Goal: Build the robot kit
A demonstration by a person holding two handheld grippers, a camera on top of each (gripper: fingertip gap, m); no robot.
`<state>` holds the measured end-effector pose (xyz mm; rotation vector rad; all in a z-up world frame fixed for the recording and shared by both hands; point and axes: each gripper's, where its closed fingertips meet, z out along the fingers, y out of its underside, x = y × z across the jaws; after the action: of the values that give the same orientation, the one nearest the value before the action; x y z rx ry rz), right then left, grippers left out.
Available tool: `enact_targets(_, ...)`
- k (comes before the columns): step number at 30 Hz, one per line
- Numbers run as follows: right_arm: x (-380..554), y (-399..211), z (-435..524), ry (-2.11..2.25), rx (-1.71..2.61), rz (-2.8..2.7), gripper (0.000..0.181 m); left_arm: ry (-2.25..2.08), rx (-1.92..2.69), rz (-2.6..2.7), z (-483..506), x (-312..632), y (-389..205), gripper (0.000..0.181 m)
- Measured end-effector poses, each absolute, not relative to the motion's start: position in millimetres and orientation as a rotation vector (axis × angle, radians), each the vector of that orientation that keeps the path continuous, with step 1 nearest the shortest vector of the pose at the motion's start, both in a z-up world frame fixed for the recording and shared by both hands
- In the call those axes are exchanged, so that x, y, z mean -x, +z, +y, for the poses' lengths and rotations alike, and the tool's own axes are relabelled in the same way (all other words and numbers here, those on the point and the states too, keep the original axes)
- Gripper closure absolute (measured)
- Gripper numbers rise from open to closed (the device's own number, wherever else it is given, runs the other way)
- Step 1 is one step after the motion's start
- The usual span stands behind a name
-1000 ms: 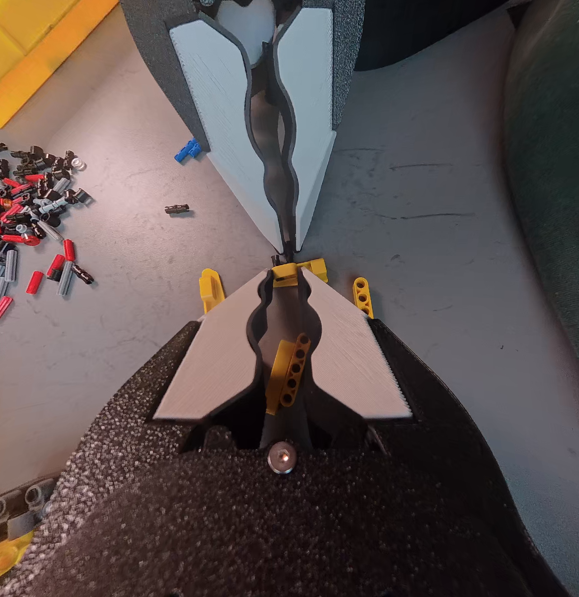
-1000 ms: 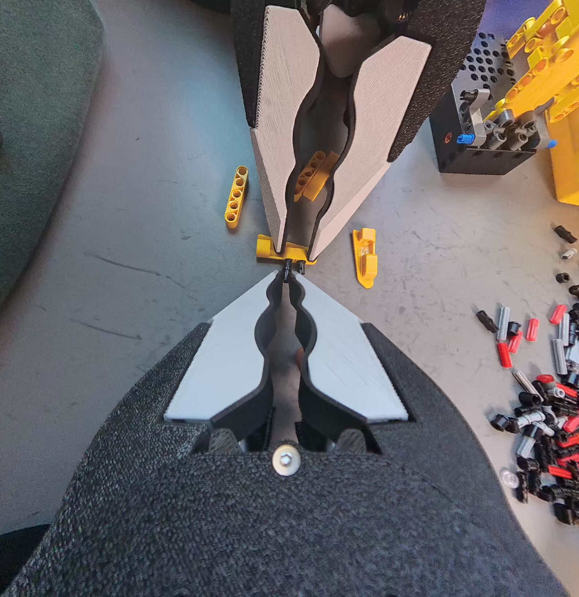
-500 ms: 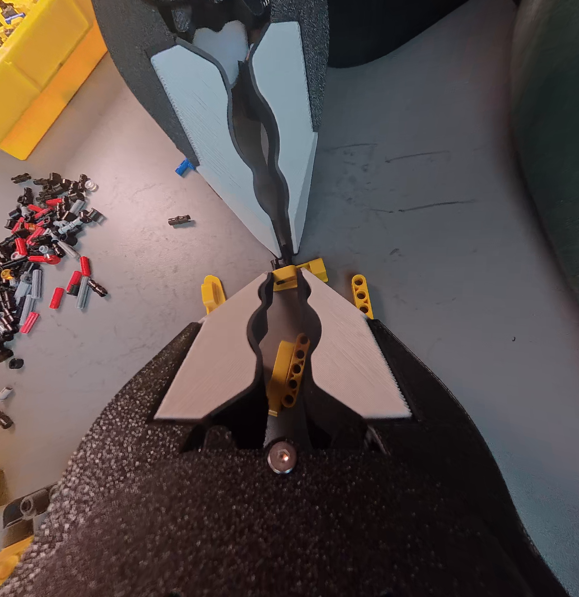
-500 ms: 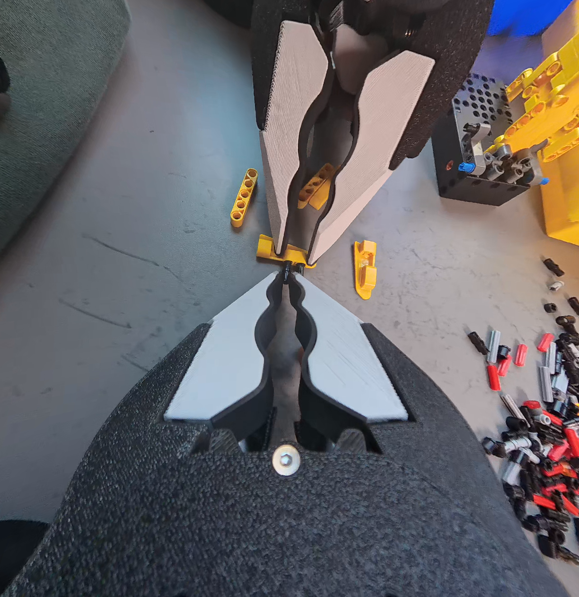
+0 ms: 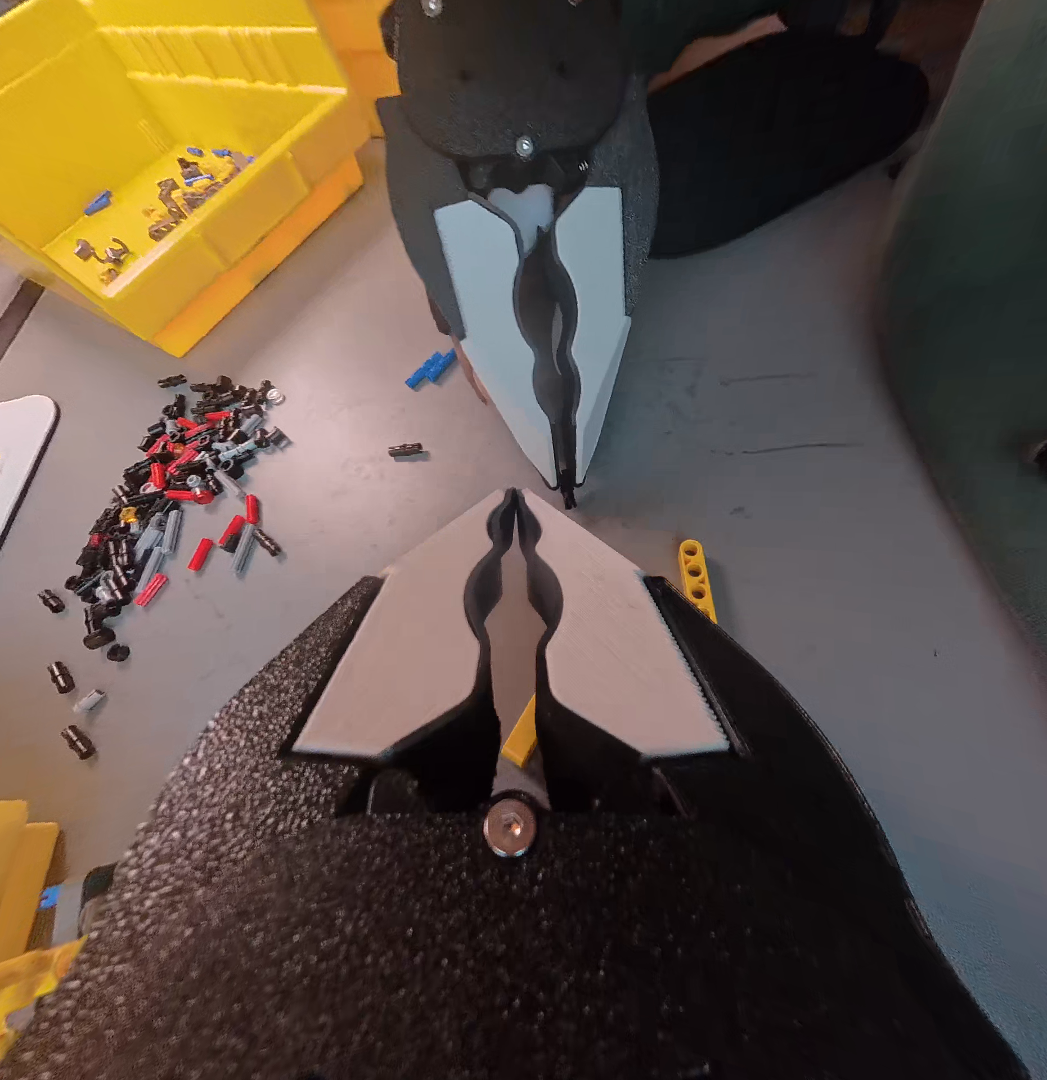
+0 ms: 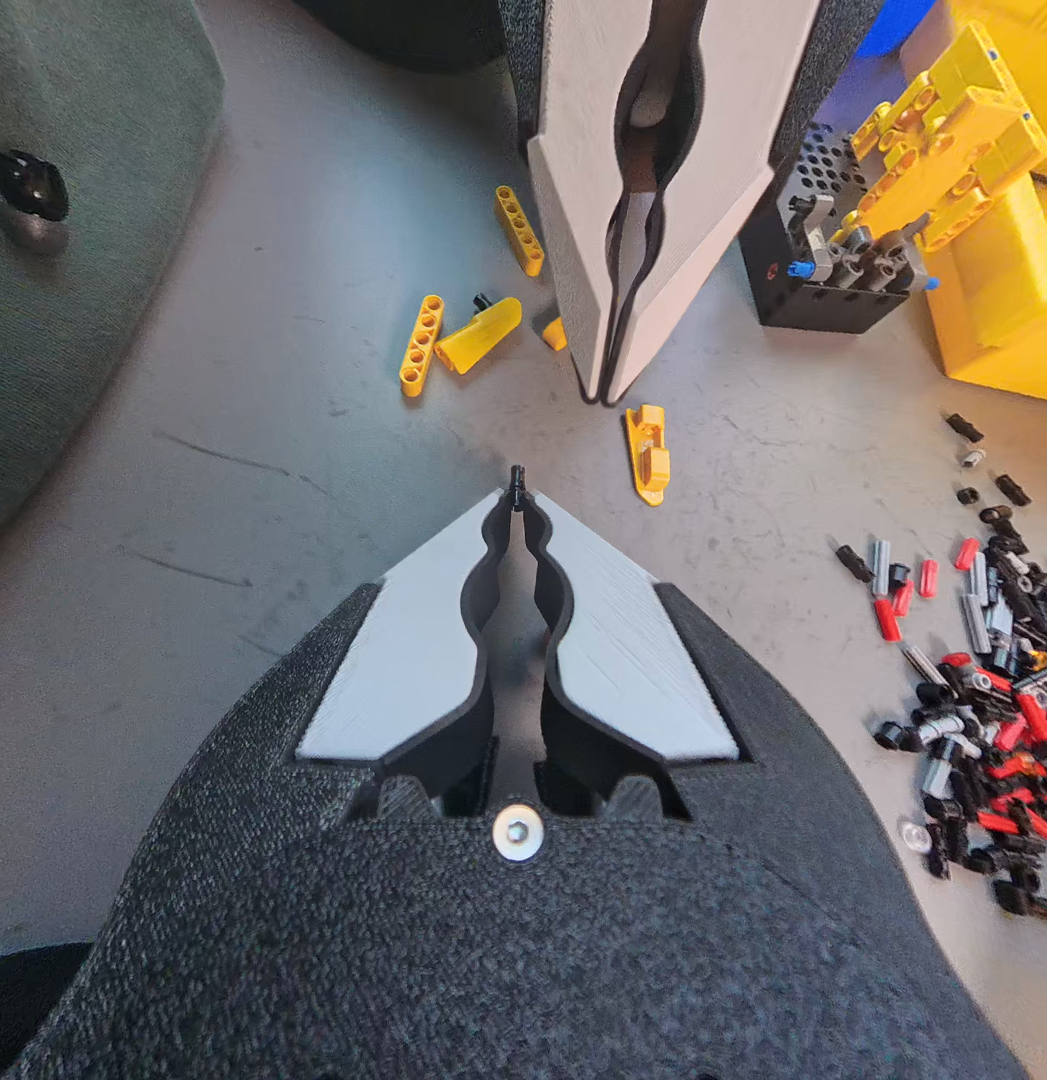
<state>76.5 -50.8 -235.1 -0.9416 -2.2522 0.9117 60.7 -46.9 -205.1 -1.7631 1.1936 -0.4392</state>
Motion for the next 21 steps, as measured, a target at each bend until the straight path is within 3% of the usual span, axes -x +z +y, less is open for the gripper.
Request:
enact_targets(9,-82.6,-226.4,-35.8,0.922,1.085,-2.136,0.177,-0.512,1.949,1.27,-74.2,-33.1,-203.9,0.161)
enact_targets(16,-90.6,-218.6,-38.0,0.915,1.131,-2.065,0.177,-0.472,2.011,1.461,-107.3,-39.0,-235.5,0.161)
enact_targets(21,-90.5,-213.4,-48.9,0.929,1.118,-2.063,0.177,-0.476,2.02,1.495,-101.5,-43.7,-237.0,0.173)
